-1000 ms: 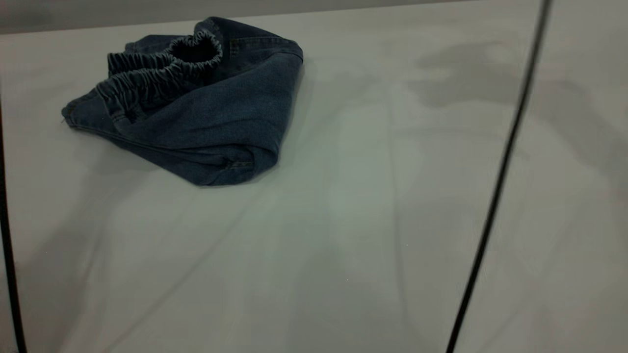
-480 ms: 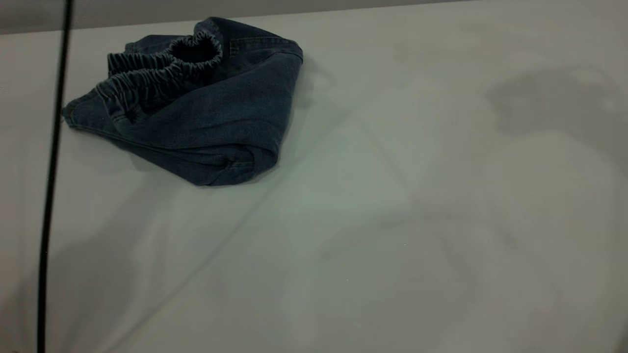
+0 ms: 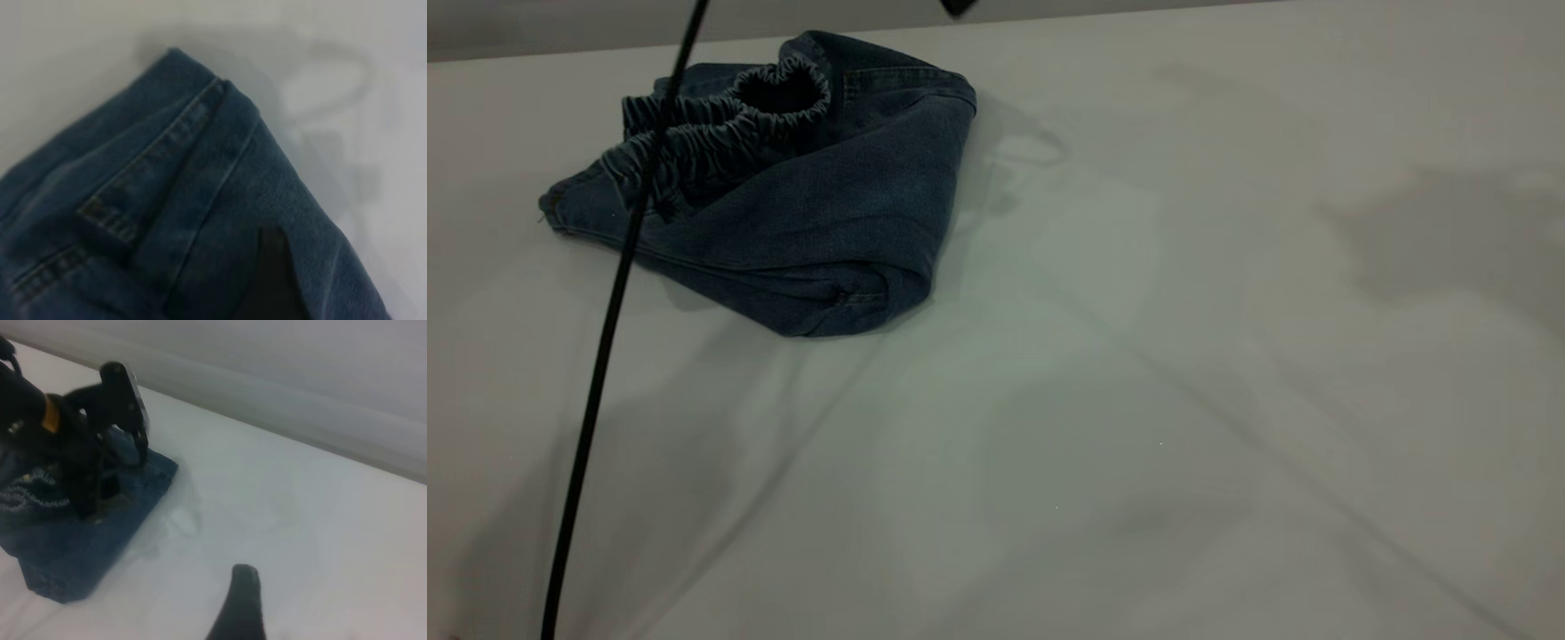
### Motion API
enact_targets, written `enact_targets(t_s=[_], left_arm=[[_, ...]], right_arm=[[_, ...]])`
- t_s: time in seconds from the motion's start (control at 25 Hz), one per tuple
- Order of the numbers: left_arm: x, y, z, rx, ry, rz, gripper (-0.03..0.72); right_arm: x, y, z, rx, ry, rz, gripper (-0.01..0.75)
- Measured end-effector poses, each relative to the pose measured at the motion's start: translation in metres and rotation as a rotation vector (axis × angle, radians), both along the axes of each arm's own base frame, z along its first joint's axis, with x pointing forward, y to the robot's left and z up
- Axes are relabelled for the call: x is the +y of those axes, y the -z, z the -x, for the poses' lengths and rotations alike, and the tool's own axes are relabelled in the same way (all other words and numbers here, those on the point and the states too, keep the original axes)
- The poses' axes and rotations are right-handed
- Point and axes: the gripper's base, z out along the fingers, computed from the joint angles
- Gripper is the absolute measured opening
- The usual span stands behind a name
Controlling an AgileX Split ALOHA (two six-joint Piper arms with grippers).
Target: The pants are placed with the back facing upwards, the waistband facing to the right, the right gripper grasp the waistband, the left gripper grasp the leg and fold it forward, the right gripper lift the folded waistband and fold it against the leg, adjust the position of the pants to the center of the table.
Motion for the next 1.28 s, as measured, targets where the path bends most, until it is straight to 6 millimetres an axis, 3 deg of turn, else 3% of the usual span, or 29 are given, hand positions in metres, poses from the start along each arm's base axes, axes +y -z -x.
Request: enact_targets(t_s=[0.2,0.76,1.08,1.28], left_arm=[[-0.001,0.023,-0.001,0.048,-0.004,-0.017,0.504],[0.006,0.023,-0.003,0.035,-0.117,-0.064,0.504],[0.011,0.056,0.01,0.143,-0.118,-0.123,0.504],[0.012,0.048,0.009,0.126,-0.117,-0.127,0.504]], right_arm=[[0.0,0.0,0.0,-0.002,0.0,0.0,0.587],[0.0,0.0,-0.001,-0.008,0.003,0.002,0.587],[0.0,0.0,-0.001,-0.009,0.004,0.003,0.587],[0.0,0.0,-0.001,-0.011,0.004,0.002,0.587]])
